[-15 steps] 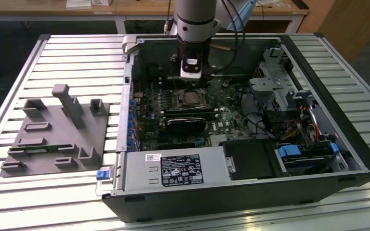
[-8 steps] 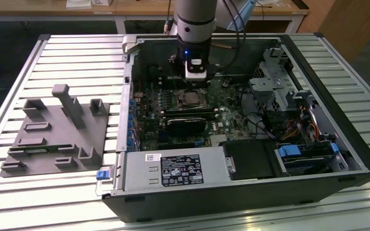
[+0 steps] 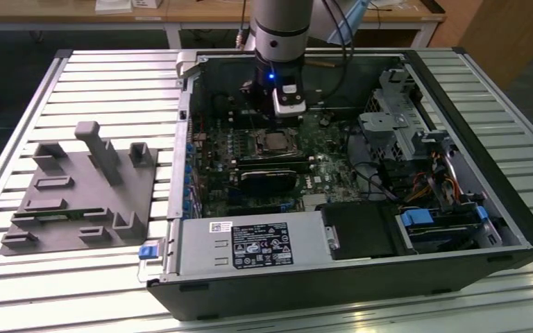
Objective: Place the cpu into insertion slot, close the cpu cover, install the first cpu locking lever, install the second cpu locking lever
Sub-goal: 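Close the cpu cover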
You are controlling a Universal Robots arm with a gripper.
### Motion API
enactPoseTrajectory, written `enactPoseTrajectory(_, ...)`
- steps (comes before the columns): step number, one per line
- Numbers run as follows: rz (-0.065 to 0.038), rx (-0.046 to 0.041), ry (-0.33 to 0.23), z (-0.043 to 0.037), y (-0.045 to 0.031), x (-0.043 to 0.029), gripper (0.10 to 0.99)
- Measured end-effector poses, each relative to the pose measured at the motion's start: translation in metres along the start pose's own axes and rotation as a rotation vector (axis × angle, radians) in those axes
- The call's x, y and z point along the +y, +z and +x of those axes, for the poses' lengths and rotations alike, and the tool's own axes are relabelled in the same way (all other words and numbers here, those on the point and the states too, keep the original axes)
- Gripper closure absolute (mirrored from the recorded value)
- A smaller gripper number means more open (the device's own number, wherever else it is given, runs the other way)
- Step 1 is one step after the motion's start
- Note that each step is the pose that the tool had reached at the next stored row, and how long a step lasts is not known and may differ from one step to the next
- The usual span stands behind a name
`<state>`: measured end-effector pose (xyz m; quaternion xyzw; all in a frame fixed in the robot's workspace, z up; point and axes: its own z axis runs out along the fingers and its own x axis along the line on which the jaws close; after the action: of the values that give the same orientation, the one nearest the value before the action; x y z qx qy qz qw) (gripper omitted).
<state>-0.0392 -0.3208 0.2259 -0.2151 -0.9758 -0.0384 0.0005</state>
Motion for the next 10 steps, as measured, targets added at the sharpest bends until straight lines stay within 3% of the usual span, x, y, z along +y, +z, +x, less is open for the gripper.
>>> enactPoseTrajectory(2,0.001,0.0042,-0.056,0.0,0.0002,0.0,0.98)
enactPoseTrajectory(10,0.003,0.014,-0.188,0.0,0.0007,-0.0001,0.98)
